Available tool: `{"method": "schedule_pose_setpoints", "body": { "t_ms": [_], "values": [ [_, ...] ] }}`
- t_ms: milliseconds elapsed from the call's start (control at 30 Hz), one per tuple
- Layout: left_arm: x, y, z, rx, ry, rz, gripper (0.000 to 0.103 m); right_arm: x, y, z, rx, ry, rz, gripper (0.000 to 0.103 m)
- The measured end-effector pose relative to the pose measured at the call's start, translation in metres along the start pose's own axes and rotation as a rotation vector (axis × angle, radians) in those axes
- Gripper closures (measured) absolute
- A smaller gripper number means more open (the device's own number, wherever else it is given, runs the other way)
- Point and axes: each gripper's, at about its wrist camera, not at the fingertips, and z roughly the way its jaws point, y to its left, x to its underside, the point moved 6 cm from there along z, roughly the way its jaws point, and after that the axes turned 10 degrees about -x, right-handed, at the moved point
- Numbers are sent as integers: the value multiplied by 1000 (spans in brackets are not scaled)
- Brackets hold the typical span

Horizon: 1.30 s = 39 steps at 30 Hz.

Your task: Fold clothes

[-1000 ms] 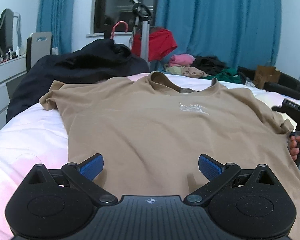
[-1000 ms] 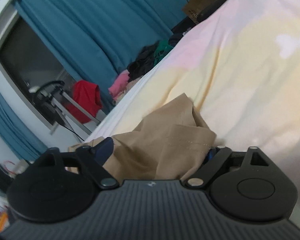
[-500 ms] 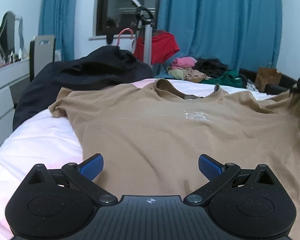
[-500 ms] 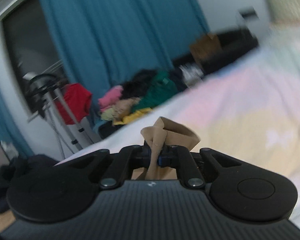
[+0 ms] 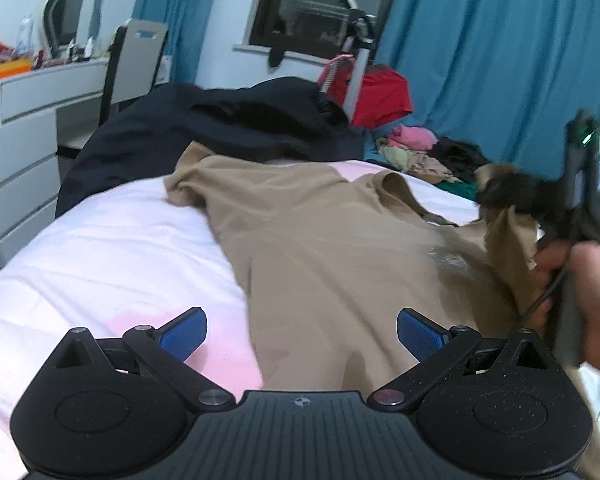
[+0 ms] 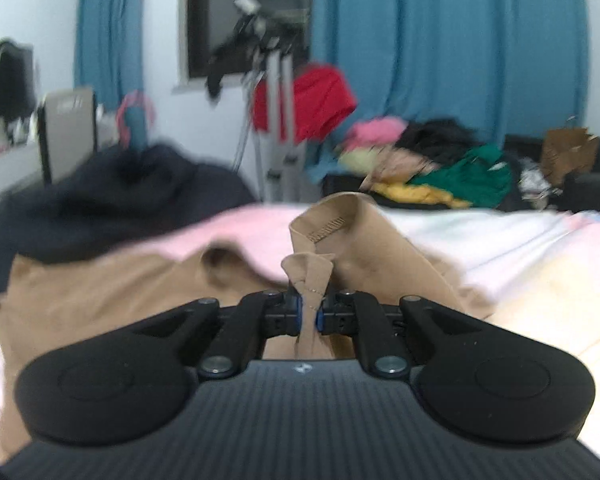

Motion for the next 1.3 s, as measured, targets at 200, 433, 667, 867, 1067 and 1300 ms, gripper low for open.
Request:
{"method": "schedule_pose_setpoints", "body": {
  "t_ms": [200, 433, 667, 867, 1067, 1300],
  "values": [
    [9, -9, 21, 9, 32, 25, 1, 14, -4, 11, -100, 74, 100, 0],
    [12, -19, 10, 16, -2, 62, 1, 7, -2, -104, -120, -34, 149, 0],
    [15, -26, -21, 11, -50, 95, 1, 41, -8, -270, -101, -116, 263, 0],
    [26, -40, -66, 30, -88, 174, 1, 84, -23, -379, -17, -223, 361, 0],
    [57, -79, -101, 93, -49, 302, 9, 104, -58, -426, 72, -278, 395, 0],
    [103, -159, -145, 245, 57, 406, 16, 117, -110, -445, 166, -332, 447, 0]
  ]
}}
